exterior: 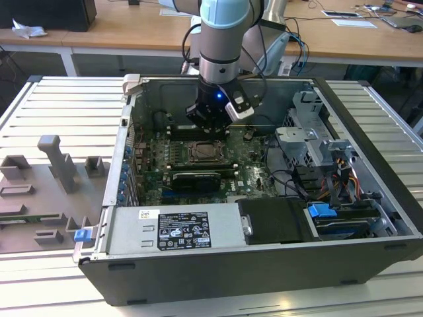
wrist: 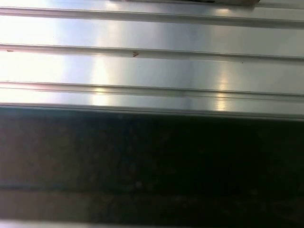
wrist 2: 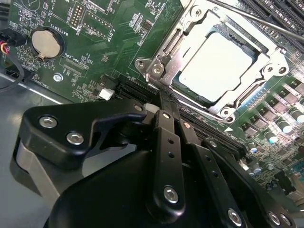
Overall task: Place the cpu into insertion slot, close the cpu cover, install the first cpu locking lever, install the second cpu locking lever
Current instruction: 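Install the first cpu locking lever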
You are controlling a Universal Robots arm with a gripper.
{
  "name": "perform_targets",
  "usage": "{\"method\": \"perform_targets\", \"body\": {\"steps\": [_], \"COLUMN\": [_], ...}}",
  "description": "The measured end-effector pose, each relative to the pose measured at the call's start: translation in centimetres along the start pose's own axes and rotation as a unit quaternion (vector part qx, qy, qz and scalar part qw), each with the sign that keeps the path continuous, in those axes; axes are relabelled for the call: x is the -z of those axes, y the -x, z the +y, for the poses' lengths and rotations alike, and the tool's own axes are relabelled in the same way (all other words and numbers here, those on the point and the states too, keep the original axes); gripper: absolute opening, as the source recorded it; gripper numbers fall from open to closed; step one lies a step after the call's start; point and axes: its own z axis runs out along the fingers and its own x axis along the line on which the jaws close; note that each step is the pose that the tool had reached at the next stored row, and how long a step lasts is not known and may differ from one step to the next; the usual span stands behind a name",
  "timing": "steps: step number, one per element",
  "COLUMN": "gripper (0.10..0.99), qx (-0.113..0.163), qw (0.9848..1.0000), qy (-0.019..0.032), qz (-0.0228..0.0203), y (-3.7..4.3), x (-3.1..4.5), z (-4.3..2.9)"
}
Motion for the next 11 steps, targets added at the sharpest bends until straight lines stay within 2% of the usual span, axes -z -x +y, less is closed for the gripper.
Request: {"method": "perform_targets", "body": {"steps": [1,2,8,9,10,11], "gripper": [0.106,0.106,0.106,0.106,0.106,0.106], "qx": [0.000,0.000,0.000,0.000,0.000,0.000], "qw": [1.0000,1.0000,1.0000,1.0000,1.0000,1.0000], "qy": [0.0014,0.0001,0.0009,0.0006,0.0007,0.0006], "qz": [-0.0006,-0.0001,-0.0003,-0.0002,-0.0002,-0.0002], "y": [0.02,0.02,0.04,0.04,0.05,0.03], "x": [-0.13,-0.21,-0.12,0.59,0.96,0.99], "z": [0.04,-0.01,0.01,0.04,0.06,-0.37]}}
